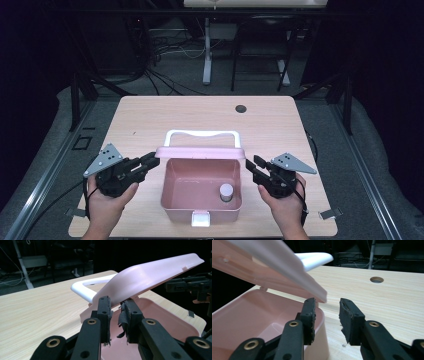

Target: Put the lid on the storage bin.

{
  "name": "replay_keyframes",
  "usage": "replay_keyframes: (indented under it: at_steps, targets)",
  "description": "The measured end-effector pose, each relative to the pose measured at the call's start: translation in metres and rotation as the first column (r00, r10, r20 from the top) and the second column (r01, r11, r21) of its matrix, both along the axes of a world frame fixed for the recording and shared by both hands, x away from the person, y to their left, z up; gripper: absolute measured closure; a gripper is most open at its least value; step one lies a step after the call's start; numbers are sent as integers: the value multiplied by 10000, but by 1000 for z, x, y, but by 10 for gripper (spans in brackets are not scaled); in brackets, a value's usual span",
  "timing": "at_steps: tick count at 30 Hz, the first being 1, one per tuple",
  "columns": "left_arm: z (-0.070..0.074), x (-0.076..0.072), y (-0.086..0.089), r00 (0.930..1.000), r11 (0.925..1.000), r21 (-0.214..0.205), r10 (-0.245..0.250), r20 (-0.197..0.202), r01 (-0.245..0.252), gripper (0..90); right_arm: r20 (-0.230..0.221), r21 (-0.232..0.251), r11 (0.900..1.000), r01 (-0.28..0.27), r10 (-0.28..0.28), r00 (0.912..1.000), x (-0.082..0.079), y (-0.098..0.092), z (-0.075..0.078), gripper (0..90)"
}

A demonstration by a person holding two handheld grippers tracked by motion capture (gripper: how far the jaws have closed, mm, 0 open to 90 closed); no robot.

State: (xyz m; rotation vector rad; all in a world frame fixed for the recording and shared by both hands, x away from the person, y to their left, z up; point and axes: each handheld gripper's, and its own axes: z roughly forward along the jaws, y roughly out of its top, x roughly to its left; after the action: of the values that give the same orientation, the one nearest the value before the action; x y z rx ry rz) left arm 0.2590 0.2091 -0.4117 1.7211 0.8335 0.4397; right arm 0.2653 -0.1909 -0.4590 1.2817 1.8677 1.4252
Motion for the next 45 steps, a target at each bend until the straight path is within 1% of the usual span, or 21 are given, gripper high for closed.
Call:
replay_keyframes:
  at_steps: [3, 7, 8, 11, 12, 17, 18, 20, 21, 23, 25, 29, 30, 31, 34, 35, 37, 39, 41, 43, 45]
  targets:
    - [-1, -2, 1, 10000, 10000, 10, -43, -41, 43, 770, 78, -31, 10000, 9, -8, 10000, 2, -2, -3, 601]
    - [-4, -4, 2, 9999, 9999, -64, -91, -57, 91, 758, 34, -218, 9998, 23, -22, 10000, 4, -4, -6, 577]
    - [-4, -5, 3, 9999, 10000, 22, -96, -119, 96, 758, 71, -235, 9997, 25, -24, 10000, 4, -5, -6, 575]
    - [-5, -6, 3, 9999, 9999, -25, -119, -112, 118, 758, 69, -219, 9997, 67, -65, 10000, 5, -6, -8, 572]
    - [-6, -7, 3, 9999, 9999, -45, -149, -80, 148, 758, -25, -194, 9998, 100, -100, 9999, 5, -7, -8, 572]
    - [-8, -11, 4, 9997, 9997, 121, -206, -160, 208, 758, -53, -146, 9998, 149, -150, 9999, 6, -8, -9, 570]
    - [-9, -11, 4, 9996, 9997, -10, -235, -138, 235, 759, -59, -139, 9998, 158, -159, 9999, 6, -9, -9, 569]
    - [-10, -12, 4, 9994, 9995, 97, -308, -140, 309, 765, -58, -109, 9998, 180, -180, 9998, 6, -9, -9, 567]
    - [-10, -13, 4, 9994, 9996, 2, -284, -175, 284, 768, -68, -78, 9998, 176, -177, 9998, 7, -9, -9, 566]
    - [-11, -14, 4, 9992, 9994, 103, -318, -222, 321, 770, -95, -85, 9998, 160, -160, 9998, 7, -9, -10, 566]
    - [-12, -15, 5, 9992, 9993, 122, -352, -173, 355, 771, -120, -64, 9998, 161, -162, 9998, 7, -9, -10, 565]
    - [-16, -18, 5, 9988, 9990, 80, -428, -247, 430, 770, -150, -61, 9998, 162, -163, 9998, 6, -9, -10, 566]
    - [-16, -19, 6, 9985, 9988, 157, -457, -317, 462, 770, -158, -53, 9998, 166, -167, 9997, 6, -9, -10, 566]
    - [-17, -19, 6, 9986, 9988, 144, -463, -262, 467, 772, -166, -9, 9999, 163, -163, 9997, 6, -9, -10, 566]
    - [-19, -22, 6, 9981, 9983, 254, -516, -341, 524, 776, -86, 6, 9998, 187, -187, 9998, 6, -10, -10, 566]
    - [-19, -22, 5, 9983, 9986, 202, -491, -328, 498, 776, -59, 6, 9998, 202, -202, 9998, 6, -10, -10, 566]
    - [-20, -23, 6, 9979, 9981, 288, -534, -370, 545, 776, -87, 44, 9998, 173, -172, 9998, 6, -10, -10, 566]
    - [-22, -24, 6, 9976, 9982, 215, -558, -412, 567, 775, -92, 31, 9998, 175, -174, 9998, 6, -10, -10, 566]
    - [-22, -25, 6, 9972, 9977, 311, -582, -480, 598, 774, -133, 36, 9998, 179, -179, 9998, 6, -11, -10, 566]
    - [-24, -26, 6, 9969, 9974, 282, -647, -442, 660, 774, -137, 57, 9998, 181, -180, 9997, 6, -11, -10, 565]
    - [-24, -26, 7, 9962, 9967, 382, -692, -523, 712, 773, -140, 66, 9998, 177, -176, 9997, 6, -11, -10, 565]
